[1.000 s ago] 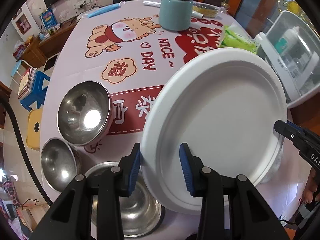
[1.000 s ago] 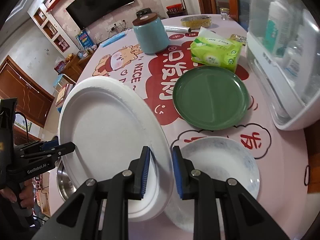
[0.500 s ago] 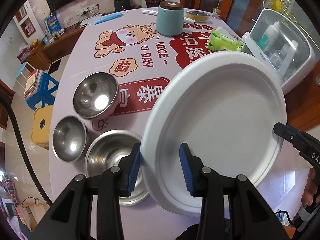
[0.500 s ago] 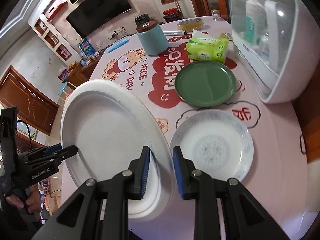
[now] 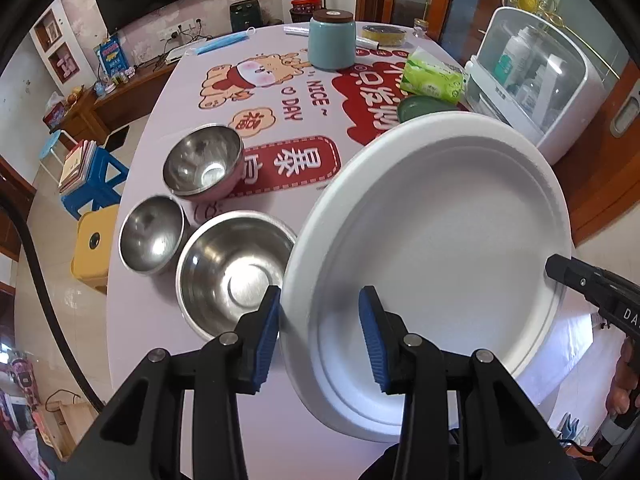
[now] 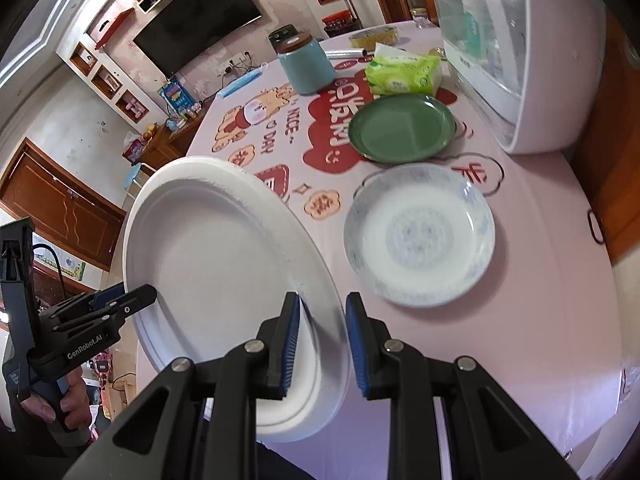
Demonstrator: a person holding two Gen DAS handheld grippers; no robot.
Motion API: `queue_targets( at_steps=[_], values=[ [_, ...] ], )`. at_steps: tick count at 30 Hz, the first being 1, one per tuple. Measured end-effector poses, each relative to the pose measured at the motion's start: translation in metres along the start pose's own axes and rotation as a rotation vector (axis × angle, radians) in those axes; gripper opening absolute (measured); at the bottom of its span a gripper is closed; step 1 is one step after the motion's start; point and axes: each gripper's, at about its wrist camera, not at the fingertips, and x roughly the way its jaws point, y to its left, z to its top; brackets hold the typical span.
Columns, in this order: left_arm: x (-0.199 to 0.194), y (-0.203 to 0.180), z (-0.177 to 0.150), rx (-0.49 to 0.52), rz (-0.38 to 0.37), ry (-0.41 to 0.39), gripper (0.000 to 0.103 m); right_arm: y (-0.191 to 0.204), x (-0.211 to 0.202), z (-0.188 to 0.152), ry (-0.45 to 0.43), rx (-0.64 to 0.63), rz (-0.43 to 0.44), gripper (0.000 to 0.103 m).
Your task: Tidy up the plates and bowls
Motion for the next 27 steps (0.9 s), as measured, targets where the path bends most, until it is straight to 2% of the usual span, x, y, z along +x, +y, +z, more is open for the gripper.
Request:
queue_targets(
  at_steps=[16,19,27],
  values=[
    [0.017,-0.023,-0.069,0.029,0.015,0.097,0.039,-0.02,0.006,-0.066,0.136,0.033,-0.051,0.025],
    [0.023,-0.027,-0.077,0.028,0.016,0.117,0.042,-0.023,0.009,-0.071,0.156,0.033,-0.056,0.025],
    [0.044,-0.034,-0.083,0.04,0.018,0.156,0.043,-0.031,0.027,-0.072,0.215,0.038,-0.09,0.025]
  ],
)
